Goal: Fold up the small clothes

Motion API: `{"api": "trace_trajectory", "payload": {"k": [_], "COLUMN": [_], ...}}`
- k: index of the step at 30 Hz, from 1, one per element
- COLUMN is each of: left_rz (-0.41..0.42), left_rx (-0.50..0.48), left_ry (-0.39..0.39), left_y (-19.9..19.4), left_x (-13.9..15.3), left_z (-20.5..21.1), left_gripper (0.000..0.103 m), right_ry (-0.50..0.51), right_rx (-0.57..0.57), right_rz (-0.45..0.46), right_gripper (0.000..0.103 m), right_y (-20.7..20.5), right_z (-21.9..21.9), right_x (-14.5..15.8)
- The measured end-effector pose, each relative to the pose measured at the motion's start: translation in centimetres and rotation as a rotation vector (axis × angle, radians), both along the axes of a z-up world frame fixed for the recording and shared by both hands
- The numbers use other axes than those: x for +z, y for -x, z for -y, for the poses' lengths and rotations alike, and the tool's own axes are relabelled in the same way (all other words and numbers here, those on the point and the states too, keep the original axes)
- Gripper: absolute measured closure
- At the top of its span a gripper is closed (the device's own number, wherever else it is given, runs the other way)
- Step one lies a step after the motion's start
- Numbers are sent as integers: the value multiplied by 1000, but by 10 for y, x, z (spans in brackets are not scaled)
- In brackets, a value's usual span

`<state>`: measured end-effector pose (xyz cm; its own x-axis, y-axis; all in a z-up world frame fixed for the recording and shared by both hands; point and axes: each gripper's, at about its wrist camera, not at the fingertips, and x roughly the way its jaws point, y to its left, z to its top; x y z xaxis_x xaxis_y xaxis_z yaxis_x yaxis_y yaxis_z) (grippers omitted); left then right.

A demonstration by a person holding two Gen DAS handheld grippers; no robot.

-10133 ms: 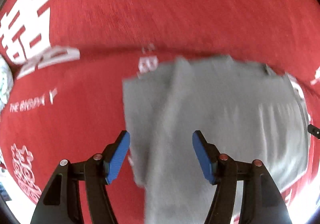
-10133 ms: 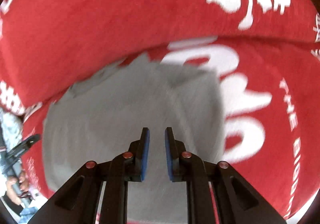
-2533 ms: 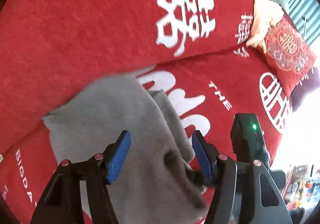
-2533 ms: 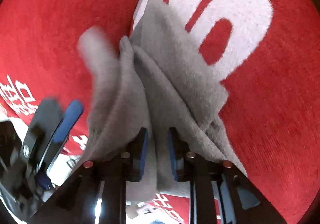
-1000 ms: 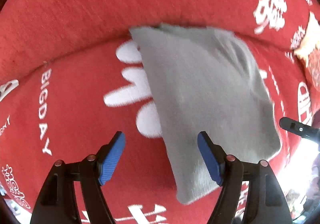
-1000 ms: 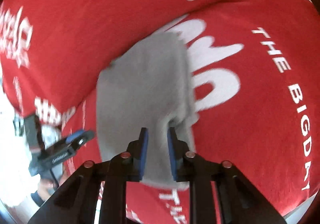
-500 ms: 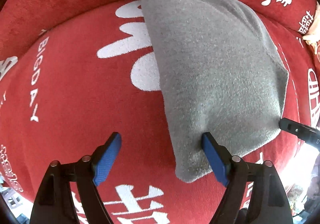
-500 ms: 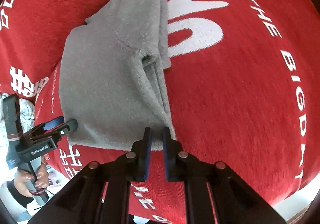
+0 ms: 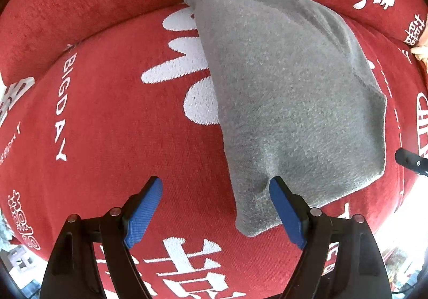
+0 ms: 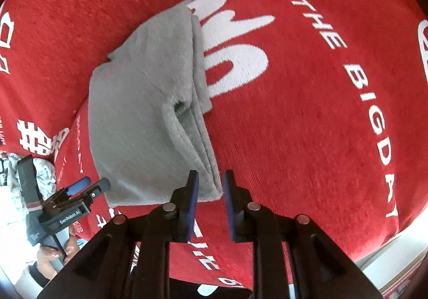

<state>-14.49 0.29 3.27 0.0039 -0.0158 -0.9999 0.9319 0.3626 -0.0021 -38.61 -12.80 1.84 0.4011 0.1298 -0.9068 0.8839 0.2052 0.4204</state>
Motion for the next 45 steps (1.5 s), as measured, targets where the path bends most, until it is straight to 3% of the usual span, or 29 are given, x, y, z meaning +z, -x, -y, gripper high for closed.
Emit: {"api": "trace_trajectory", "payload": {"k": [11,16,24,28,34,38,40,45], "left_rz": [12,7,-28,-89,-186,-315,-372,-485], "left_rx": [22,14,76,125,171,181,172,149], "left_ry": [-4,-1,69,99,109,121,122,131], "left_y": [-15,-11,-33,-51,-72,-85,-87,-86], "left_x": [14,4,13,8,-7,-27,-37,-58], "left_z": [1,7,21,32,49,62,68,85], "left_gripper": [20,20,20,20,20,20,20,20], "right_ry": [-9,-2,-4,-21,-87,-129,-164,-241], "right_rx": [5,14,2,-19,-97,-132,-126,-70], "right_rz": [19,14,33,68,200,278,316,394], "right_gripper": [62,55,48,45,45,39,34,34], "right_y": [-13,-16,-15,-14,-7,-4,-6,-21], "right_z": [6,9,21,32,60,78,86,98], "right_x": [2,2,-1,-6,-26,-44,-55,-80]}}
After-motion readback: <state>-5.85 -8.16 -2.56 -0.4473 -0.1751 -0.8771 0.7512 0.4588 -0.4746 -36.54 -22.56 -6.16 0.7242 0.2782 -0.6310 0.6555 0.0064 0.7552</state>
